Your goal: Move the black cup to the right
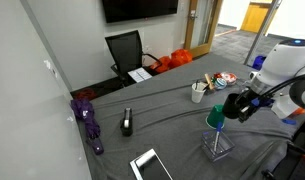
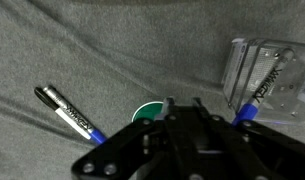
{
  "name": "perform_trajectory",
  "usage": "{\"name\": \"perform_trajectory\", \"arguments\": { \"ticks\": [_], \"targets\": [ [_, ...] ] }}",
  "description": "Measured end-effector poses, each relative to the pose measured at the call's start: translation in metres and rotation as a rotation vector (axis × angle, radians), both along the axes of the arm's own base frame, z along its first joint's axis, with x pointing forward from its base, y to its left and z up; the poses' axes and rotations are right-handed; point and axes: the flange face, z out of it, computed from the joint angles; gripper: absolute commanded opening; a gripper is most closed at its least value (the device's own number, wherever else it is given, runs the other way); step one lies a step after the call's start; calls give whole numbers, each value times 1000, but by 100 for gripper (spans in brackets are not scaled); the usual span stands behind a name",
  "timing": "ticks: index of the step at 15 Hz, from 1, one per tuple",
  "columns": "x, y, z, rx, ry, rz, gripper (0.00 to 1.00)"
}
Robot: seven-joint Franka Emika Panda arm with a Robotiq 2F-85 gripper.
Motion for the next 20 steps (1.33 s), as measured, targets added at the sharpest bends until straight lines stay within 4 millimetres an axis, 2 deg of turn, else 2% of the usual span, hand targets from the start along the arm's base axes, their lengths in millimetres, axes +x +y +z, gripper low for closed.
{"name": "perform_trajectory", "arguments": {
  "ticks": [4, 9, 14, 20],
  "targets": [
    [10, -21, 9, 18, -30, 28, 5],
    [13, -65, 4, 19, -20, 39, 5],
    [9, -99, -16, -2, 30, 48, 5],
    [4, -118, -54, -51, 76, 89, 5]
  ]
}}
